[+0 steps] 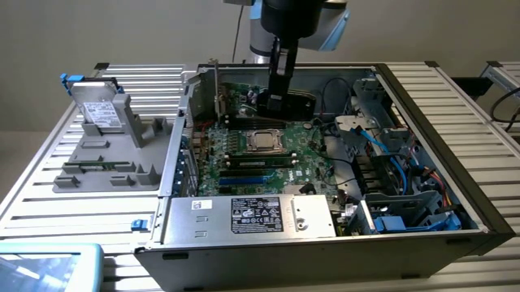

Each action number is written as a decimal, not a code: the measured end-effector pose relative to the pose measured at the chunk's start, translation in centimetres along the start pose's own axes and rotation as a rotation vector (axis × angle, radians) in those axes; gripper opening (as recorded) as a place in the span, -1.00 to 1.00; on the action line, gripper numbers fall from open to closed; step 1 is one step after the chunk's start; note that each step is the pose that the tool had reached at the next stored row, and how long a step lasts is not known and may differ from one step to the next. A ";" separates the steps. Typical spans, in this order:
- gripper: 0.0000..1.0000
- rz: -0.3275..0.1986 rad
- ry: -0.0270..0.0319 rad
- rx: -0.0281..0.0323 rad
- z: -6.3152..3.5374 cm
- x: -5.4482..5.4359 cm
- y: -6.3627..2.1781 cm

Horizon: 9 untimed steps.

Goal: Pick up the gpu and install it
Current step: 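Insert the gpu into the slot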

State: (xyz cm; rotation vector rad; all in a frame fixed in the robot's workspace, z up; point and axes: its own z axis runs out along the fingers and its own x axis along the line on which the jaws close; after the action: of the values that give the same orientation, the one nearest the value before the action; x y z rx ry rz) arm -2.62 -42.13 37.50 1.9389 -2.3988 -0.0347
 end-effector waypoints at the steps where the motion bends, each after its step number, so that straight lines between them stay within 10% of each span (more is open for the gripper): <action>1: -0.44 -0.013 0.0004 0.0059 0.02 0.0 0.00; 5: -0.44 -0.066 0.0079 0.0247 0.09 0.0 -0.01; 9: -0.44 -0.120 0.0202 0.0298 0.18 0.0 -0.01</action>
State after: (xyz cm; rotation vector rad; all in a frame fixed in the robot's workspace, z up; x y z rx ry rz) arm -2.61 -42.12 37.31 2.0837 -2.2804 0.0154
